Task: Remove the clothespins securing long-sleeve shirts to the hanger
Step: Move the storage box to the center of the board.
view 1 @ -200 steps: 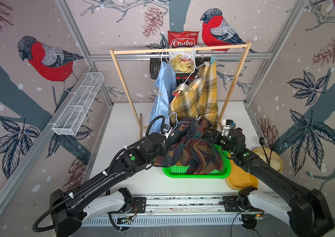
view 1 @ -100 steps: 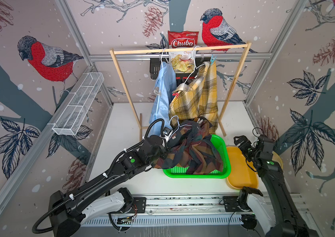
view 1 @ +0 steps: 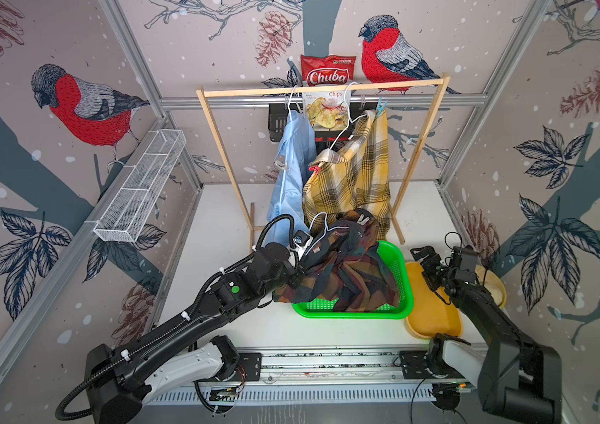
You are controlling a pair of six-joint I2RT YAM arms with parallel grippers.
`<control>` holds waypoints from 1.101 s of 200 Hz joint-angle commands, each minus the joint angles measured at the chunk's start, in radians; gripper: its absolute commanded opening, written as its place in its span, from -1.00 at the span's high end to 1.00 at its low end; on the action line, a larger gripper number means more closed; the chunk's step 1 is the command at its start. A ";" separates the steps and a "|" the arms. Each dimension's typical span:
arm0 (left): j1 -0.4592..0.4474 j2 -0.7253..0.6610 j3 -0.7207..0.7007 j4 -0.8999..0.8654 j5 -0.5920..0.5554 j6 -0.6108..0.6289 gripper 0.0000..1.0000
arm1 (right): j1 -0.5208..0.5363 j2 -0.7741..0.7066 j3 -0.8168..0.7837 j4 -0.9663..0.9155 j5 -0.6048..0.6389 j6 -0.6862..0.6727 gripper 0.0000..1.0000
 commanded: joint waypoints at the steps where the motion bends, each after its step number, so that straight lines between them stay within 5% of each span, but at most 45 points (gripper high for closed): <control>1: 0.001 -0.007 -0.005 0.079 0.056 0.017 1.00 | 0.001 0.082 0.025 0.205 -0.016 0.021 -0.99; 61: 0.001 0.007 -0.009 0.096 0.098 0.021 1.00 | 0.002 0.296 0.076 0.454 -0.025 0.038 -0.99; 90: 0.001 0.022 -0.004 0.101 0.122 0.020 1.00 | -0.001 0.326 0.159 0.410 -0.009 0.005 -0.99; 159: 0.002 0.086 0.061 0.118 0.257 0.012 1.00 | 0.032 0.075 0.163 0.229 0.016 -0.113 -0.99; 220: 0.010 0.178 0.121 0.105 0.427 0.029 1.00 | 0.012 -0.063 0.071 0.483 -0.308 -0.074 -1.00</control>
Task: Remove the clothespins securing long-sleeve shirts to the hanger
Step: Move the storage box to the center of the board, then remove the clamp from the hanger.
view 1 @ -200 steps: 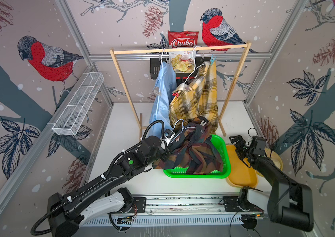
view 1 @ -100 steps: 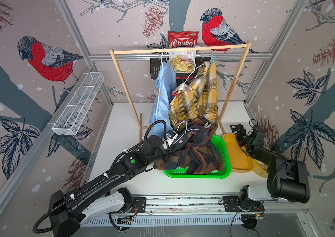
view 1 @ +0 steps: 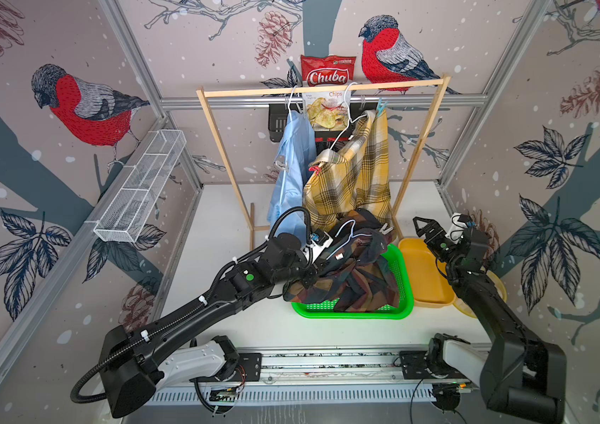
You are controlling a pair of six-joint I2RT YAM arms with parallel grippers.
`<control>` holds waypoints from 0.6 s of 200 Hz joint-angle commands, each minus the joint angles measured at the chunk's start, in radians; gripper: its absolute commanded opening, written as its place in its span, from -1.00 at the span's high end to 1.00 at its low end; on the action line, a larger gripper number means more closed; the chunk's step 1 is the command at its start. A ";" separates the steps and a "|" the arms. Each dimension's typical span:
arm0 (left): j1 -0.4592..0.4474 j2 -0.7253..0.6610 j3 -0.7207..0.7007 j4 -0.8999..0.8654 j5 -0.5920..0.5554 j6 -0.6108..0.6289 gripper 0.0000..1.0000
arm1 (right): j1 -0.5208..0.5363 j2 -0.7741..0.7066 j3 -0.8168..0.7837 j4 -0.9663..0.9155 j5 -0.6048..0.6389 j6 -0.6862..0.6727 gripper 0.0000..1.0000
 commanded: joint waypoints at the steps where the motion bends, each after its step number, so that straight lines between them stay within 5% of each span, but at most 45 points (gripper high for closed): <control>1: 0.004 0.018 0.023 0.058 0.105 0.013 1.00 | -0.010 -0.024 -0.037 0.180 -0.185 0.032 -0.99; 49: 0.047 0.076 0.062 0.071 0.243 0.014 1.00 | -0.003 0.087 -0.128 0.754 -0.433 0.290 -0.99; 66: 0.055 0.095 0.057 0.073 0.251 0.014 1.00 | 0.015 0.116 -0.122 0.809 -0.441 0.311 -1.00; 80: 0.054 0.102 0.058 0.061 0.230 0.024 1.00 | 0.026 0.108 -0.092 0.691 -0.400 0.274 -0.97; 96: 0.051 0.112 0.052 0.063 0.184 0.039 1.00 | 0.065 0.064 0.026 0.250 -0.275 0.077 -0.81; 120: -0.011 0.123 0.067 0.062 -0.074 0.071 1.00 | 0.173 0.003 0.180 -0.229 0.043 -0.093 -0.77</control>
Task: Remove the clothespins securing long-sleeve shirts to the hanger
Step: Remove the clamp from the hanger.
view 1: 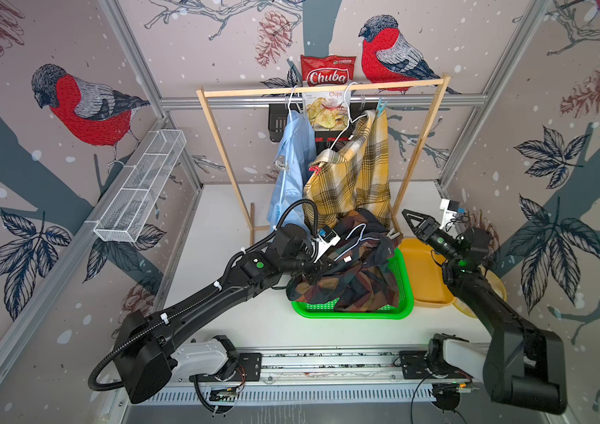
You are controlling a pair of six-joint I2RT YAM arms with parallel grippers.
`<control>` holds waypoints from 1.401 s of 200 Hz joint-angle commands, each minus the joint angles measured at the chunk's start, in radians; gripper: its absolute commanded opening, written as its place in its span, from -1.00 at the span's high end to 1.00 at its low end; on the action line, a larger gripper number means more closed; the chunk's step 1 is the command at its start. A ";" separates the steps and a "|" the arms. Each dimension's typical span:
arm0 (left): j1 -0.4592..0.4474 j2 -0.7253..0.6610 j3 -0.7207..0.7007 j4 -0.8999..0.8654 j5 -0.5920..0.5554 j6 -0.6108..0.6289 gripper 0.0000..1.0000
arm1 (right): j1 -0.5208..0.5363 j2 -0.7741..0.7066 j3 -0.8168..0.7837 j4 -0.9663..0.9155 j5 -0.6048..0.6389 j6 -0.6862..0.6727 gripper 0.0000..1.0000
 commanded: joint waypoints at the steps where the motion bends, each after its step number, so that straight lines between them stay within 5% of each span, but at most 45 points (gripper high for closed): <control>1: -0.048 0.003 0.013 0.062 -0.226 0.046 1.00 | 0.066 -0.044 0.097 -0.499 0.272 -0.202 -0.77; 34: -0.128 -0.012 -0.007 0.150 -0.538 0.109 1.00 | 0.059 -0.077 0.147 -0.722 0.371 -0.165 -0.73; 109: -0.339 -0.002 -0.118 0.605 -1.082 0.542 1.00 | -0.090 -0.169 0.161 -0.806 0.225 -0.100 -0.76; 206: -0.560 0.278 -0.301 1.065 -1.296 0.815 1.00 | -0.148 -0.183 0.097 -0.845 0.104 -0.081 -0.63; 280: -0.612 0.376 -0.282 1.014 -1.267 0.761 1.00 | -0.133 -0.065 0.057 -0.867 0.112 -0.128 -0.45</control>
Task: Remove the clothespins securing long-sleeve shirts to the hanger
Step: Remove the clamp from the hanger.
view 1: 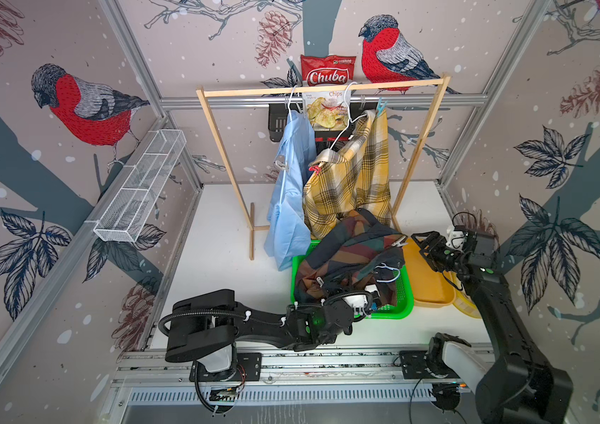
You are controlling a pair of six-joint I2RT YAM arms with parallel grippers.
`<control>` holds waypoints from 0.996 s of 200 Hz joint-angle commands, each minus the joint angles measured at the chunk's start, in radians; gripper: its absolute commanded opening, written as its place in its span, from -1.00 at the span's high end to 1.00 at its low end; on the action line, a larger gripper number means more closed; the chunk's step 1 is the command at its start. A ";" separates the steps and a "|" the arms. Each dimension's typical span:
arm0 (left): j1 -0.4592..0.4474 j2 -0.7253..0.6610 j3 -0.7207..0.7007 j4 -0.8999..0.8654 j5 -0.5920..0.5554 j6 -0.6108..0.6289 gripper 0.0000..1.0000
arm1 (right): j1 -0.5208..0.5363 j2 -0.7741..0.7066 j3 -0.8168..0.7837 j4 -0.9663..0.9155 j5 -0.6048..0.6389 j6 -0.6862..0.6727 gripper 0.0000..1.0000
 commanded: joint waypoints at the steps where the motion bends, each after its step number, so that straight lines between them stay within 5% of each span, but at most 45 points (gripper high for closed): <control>1: -0.019 0.022 0.009 0.053 0.005 -0.004 1.00 | 0.015 0.031 0.003 0.015 -0.005 -0.019 -0.44; 46: -0.066 0.074 0.031 0.033 -0.004 0.000 1.00 | 0.065 0.085 0.047 0.006 0.053 -0.016 -0.41; 199: -0.095 0.123 0.052 -0.006 -0.019 -0.018 1.00 | 0.087 0.145 0.039 0.042 0.109 0.016 0.22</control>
